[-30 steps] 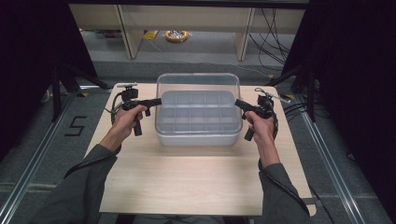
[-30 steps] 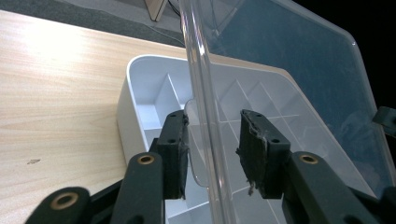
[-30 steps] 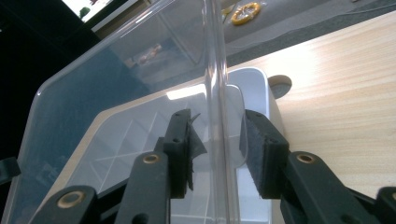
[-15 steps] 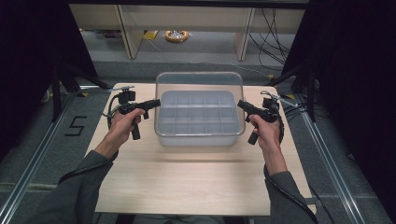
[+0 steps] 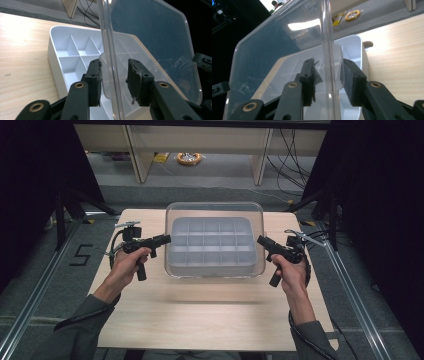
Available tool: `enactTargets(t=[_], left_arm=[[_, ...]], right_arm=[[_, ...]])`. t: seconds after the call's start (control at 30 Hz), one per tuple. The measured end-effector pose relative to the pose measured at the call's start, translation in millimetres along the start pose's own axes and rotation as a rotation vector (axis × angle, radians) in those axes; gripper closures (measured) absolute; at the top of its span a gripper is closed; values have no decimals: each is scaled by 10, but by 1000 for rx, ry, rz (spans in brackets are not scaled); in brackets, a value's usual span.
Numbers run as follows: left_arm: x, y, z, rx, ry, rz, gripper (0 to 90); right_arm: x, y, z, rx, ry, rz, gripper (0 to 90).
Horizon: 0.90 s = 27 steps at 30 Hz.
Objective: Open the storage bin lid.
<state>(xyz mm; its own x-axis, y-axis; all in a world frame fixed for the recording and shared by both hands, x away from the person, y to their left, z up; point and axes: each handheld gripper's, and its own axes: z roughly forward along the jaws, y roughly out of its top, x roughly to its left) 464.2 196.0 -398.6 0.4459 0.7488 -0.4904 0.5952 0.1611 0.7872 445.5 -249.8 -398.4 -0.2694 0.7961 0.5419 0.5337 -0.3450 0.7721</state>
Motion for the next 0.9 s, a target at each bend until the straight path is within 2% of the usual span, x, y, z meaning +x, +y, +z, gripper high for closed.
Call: enactTargets(t=[0.13, 0.2, 0.3, 0.33, 0.37, 0.43, 0.5, 0.53, 0.6, 0.63, 0.67, 0.7, 0.77, 0.8, 0.9], left_arm=[[8, -97, -26, -3, -8, -12, 630], [17, -154, -40, -9, -9, -21, 630], [33, -209, -47, -6, -20, -30, 631], [51, -256, -64, -2, -23, -34, 632], [51, -256, -64, -2, -23, -34, 632], [59, -298, -77, -3, -22, -36, 631], [47, -341, -82, -1, -22, -37, 632], [46, -354, -89, 12, -15, -31, 631], [45, -387, -86, 14, -26, -36, 630], [42, -403, -90, 22, -27, -33, 631], [33, -418, -93, 24, -24, -30, 630], [33, -431, -100, 27, -26, -19, 631], [14, -439, -102, 28, -22, -25, 631], [6, -452, -107, 30, -19, -12, 630], [5, -506, -115, 36, -18, -7, 627]], right_arm=[[-21, -75, -47, -5, -11, -40, 646], [-5, -118, -66, 3, -4, 4, 644], [-34, -155, -63, -12, 20, -19, 644], [-40, -179, -85, -7, 5, -41, 644], [-40, -179, -85, -7, 5, -41, 644], [-20, -238, -106, -10, 15, -2, 644], [-41, -273, -128, -15, -5, -44, 642], [-42, -308, -127, -25, 22, -21, 640], [-66, -358, -135, -9, 3, -29, 638], [-67, -387, -152, 2, -9, 2, 638], [-106, -410, -153, 2, -16, -33, 638], [-114, -440, -148, 11, -2, -10, 638], [-130, -458, -154, 16, -12, -8, 637], [-140, -481, -171, 26, -13, 19, 638], [-146, -498, -184, 6, 9, 1, 636]])
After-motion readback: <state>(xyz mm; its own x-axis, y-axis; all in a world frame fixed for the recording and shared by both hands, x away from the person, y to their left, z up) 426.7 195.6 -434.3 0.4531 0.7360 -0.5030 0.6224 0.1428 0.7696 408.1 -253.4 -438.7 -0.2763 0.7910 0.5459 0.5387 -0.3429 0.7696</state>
